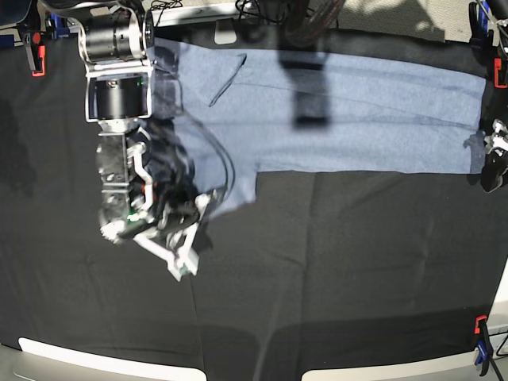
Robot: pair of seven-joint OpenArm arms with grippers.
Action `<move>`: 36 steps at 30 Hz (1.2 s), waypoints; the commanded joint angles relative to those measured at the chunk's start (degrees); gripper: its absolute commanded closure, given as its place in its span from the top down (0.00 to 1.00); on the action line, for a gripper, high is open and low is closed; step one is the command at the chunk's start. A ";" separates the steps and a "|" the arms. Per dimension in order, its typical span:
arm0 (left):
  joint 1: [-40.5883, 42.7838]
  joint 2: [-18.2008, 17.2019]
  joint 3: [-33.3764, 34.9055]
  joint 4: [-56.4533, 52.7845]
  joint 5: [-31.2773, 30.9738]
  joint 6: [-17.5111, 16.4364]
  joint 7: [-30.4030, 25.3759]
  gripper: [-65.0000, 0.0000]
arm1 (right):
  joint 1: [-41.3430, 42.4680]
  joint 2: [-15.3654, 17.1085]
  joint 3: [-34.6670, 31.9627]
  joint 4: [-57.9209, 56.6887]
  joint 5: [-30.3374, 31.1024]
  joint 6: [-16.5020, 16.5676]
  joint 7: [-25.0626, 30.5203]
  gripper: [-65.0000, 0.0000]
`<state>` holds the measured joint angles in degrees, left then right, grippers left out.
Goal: Layout the t-shirt on the table in an organized manner, then fold the t-shirt properly
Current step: 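Move the right gripper to the folded shirt's sleeve end and grasp, then fold the sleeve end inward over the shirt with the right gripper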
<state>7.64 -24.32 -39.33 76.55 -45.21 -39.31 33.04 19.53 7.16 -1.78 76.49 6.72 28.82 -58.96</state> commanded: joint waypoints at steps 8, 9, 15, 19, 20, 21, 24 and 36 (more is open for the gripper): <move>-0.52 -1.25 -0.26 1.09 -1.29 -0.69 -1.38 0.41 | -7.54 0.11 -0.22 13.88 2.69 0.28 0.20 0.02; -0.52 -1.25 -0.26 1.09 -1.29 -0.69 -1.38 0.41 | -9.05 0.11 -0.44 15.69 2.78 0.31 0.20 0.02; -0.50 -1.25 -0.26 1.09 -1.29 -0.69 -1.38 0.41 | -18.73 0.11 -3.52 27.61 2.82 0.31 0.92 0.02; -0.50 -1.25 -0.26 1.09 -1.29 -0.69 -1.36 0.41 | -23.67 0.11 -6.12 32.54 2.47 0.31 1.11 0.02; -0.50 -1.25 -0.26 1.09 -1.29 -0.69 -1.36 0.41 | -24.57 0.11 -6.73 32.79 2.21 0.31 1.11 0.02; -0.50 -1.25 -0.26 1.09 -1.29 -0.69 -1.36 0.41 | -25.40 0.11 -7.26 32.81 2.19 0.31 1.14 0.02; -0.50 -1.25 -0.26 1.09 -0.22 -0.69 -1.40 0.41 | -27.47 0.11 -8.41 32.81 2.23 0.28 1.79 0.02; -0.50 -1.22 -0.26 1.05 1.68 -0.69 -1.60 0.41 | -33.07 0.11 -15.85 34.40 2.23 0.22 4.13 0.02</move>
<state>7.60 -24.29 -39.33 76.55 -42.19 -39.31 33.01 -14.09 7.35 -17.65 109.56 8.36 28.84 -56.05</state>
